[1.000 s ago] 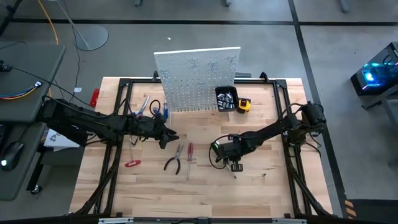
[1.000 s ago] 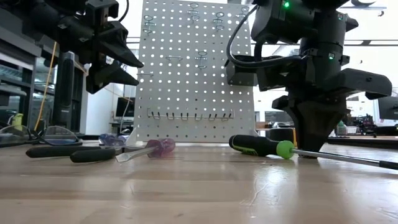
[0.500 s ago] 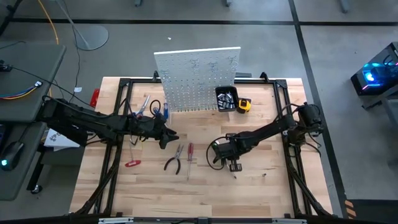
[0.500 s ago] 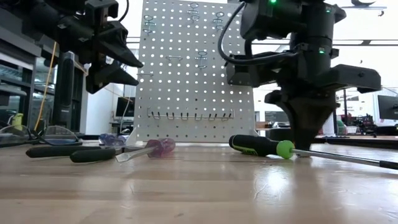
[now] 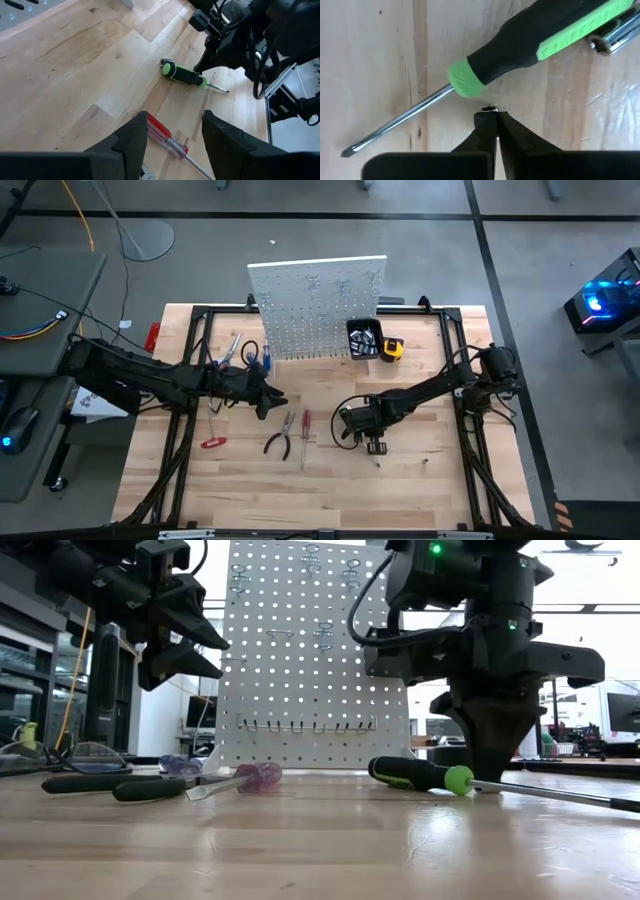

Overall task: Hang tools onto peg board
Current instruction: Put the silver socket into the black bin on the peg board

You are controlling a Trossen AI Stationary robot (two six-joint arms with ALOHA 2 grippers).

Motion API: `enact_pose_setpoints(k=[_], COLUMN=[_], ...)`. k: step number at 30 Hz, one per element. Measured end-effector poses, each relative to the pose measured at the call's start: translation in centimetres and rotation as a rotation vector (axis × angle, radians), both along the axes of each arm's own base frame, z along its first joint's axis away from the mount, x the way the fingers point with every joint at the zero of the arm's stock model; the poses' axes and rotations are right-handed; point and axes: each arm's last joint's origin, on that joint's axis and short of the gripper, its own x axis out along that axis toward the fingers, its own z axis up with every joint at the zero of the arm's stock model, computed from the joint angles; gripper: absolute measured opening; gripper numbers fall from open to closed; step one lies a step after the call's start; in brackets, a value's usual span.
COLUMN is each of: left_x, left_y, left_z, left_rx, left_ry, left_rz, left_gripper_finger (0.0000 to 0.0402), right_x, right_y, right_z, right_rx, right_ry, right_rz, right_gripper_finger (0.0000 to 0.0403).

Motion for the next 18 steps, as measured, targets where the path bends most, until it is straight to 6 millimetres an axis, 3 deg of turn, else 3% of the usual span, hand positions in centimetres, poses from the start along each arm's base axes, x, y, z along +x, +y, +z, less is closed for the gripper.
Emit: enact_pose_setpoints(k=[8,11,13,18], left_x=[0.0,0.0,0.0,0.0], left_y=[0.0,0.0,0.0,0.0], left_z=[0.0,0.0,0.0,-0.1], left_rx=[0.006,0.006,0.006,0.007], left_ry=[0.0,0.001,0.001,0.008], left_rz=[-0.004,-0.004,-0.003,-0.004], left_gripper_finger=[0.0172,0.0172,0.0172,0.0172], right_x=[-1.3,-1.3,-1.3,-1.1], right_y=[0.0,0.0,-0.1,0.1], right_z=[-1.7,-1.8,-2.1,-2.7], right_rx=[0.031,0.025,0.012,-0.016], right_ry=[0.019,0.017,0.023,0.038], right_rz=[-0.051,-0.052,-0.053,-0.046], right_gripper_finger=[0.0112,0.0125,0.0112,0.0019])
